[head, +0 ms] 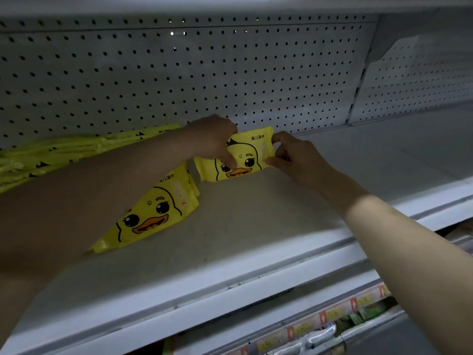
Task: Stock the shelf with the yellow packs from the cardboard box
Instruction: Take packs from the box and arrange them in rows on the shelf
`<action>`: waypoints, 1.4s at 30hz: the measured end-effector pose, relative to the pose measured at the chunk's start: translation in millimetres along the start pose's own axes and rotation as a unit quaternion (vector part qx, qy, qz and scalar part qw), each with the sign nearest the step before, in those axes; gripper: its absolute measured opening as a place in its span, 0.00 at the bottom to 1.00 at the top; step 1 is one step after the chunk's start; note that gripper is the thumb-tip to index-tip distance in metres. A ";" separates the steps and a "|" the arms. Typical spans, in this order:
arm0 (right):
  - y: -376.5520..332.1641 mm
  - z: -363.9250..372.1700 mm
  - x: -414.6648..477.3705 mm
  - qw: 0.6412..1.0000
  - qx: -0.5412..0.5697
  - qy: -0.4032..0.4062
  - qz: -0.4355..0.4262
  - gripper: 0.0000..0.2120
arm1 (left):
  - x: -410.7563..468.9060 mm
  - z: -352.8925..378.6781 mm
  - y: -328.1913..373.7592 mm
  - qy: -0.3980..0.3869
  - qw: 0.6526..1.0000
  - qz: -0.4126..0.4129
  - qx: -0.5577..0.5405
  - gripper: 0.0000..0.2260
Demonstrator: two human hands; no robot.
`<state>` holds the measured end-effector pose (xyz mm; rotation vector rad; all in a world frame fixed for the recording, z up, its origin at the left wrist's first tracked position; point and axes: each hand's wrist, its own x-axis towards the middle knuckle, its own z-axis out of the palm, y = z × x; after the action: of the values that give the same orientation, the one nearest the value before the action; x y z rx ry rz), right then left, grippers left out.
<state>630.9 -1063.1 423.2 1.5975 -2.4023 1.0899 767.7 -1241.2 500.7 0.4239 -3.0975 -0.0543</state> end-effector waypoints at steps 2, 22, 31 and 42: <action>3.0 2.7 10.9 1.000 -0.018 0.002 -0.003 0.26 | 12.0 -3.1 -10.0 0.013 1.000 -0.011 0.002 0.25; -18.6 59.8 119.7 0.996 -0.002 0.001 0.093 0.33 | 51.0 -3.3 -77.2 0.006 0.998 -0.059 -0.016 0.28; -30.0 76.5 130.1 0.991 -0.035 0.025 0.123 0.35 | 43.3 2.9 -87.0 0.048 0.995 -0.076 0.047 0.22; -40.1 61.7 117.9 0.990 -0.054 0.055 0.118 0.40 | 35.3 5.0 -70.9 0.102 0.981 -0.106 0.123 0.32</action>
<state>629.3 -1200.1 446.3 1.2108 -2.5749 1.0287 752.6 -1318.8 493.5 0.7162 -2.8522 0.3498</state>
